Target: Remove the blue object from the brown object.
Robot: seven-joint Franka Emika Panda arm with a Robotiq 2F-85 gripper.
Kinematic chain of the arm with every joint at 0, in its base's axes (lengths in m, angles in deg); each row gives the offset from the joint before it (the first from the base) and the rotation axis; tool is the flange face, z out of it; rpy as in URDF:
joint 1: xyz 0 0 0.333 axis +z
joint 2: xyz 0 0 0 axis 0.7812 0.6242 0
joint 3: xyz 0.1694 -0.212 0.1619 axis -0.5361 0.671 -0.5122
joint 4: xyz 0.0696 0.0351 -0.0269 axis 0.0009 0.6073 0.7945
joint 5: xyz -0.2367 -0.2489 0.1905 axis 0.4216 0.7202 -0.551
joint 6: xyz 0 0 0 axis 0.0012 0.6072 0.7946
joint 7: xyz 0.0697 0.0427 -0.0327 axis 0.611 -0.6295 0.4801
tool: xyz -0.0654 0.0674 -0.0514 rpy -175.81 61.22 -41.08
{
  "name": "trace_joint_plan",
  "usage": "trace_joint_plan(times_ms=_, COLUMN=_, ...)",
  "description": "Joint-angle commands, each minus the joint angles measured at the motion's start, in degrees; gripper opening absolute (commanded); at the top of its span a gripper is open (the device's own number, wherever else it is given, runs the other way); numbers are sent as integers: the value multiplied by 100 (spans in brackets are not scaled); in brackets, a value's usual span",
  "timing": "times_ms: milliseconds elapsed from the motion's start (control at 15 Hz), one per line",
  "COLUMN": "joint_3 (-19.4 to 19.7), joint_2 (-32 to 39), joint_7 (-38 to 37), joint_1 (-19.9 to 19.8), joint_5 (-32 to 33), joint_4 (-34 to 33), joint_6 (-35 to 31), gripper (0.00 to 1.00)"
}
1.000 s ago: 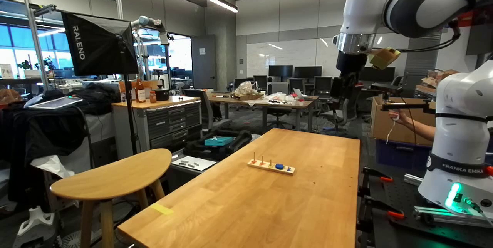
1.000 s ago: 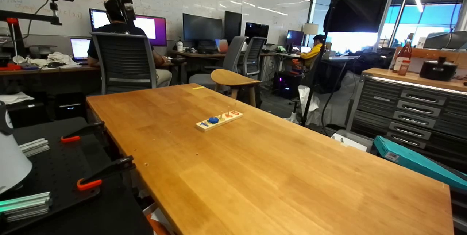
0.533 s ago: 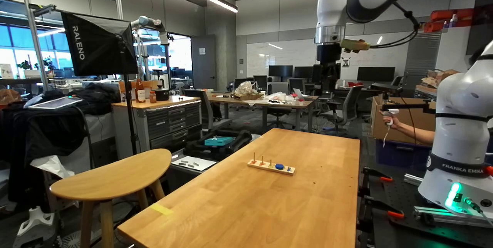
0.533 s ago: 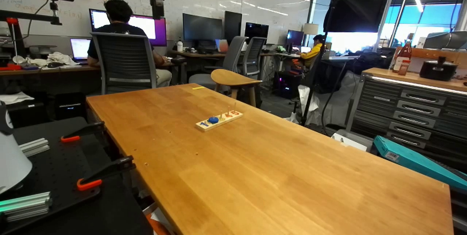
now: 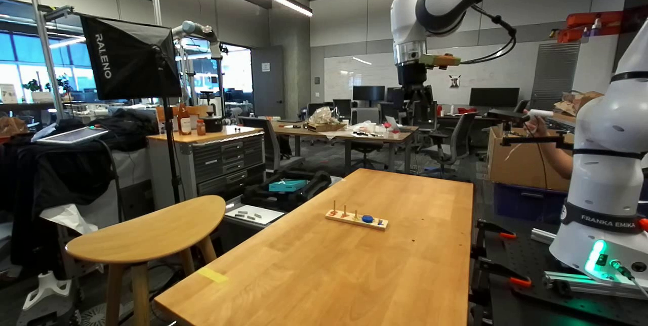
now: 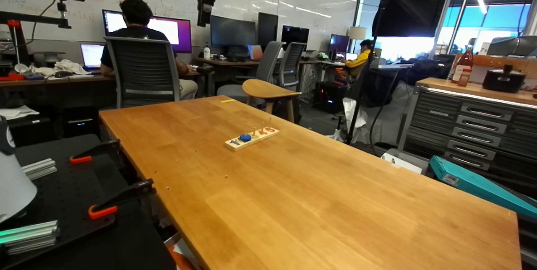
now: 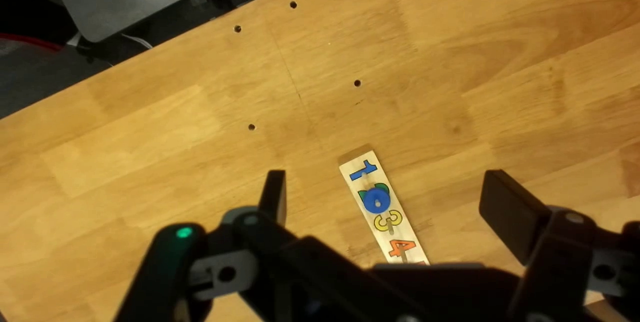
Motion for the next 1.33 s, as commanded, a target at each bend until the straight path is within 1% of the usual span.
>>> trace_joint_plan(times_ms=0, joint_3=33, joint_2=39, joint_7=21, joint_1=17, joint_5=78, joint_4=106, joint_6=-32, gripper=100)
trace_joint_plan(times_ms=133, joint_3=122, joint_2=258, joint_7=643, joint_1=46, joint_5=232, joint_4=279, joint_6=35, gripper=100)
trace_joint_plan(times_ms=267, joint_3=174, joint_2=500, joint_7=1012, joint_1=41, joint_5=371, joint_4=360, joint_6=80, gripper=100)
trace_joint_plan(times_ms=533, joint_3=234, joint_2=1063, joint_7=1389, joint_1=64, joint_5=628, joint_4=355, joint_6=-237, gripper=100)
trace_joint_plan(times_ms=733, joint_3=279, joint_2=1585, joint_7=1493, joint_1=73, joint_5=604, joint_4=159, joint_6=-750, gripper=100)
trace_joint_plan(times_ms=933, joint_3=295, joint_2=2113, joint_7=1485, joint_1=89, joint_5=575, joint_4=-7, joint_6=-1463, gripper=100)
trace_joint_plan(times_ms=1267, joint_3=341, joint_2=2994, joint_7=1417, joint_1=111, joint_5=462, joint_4=-330, joint_6=-2466, gripper=100)
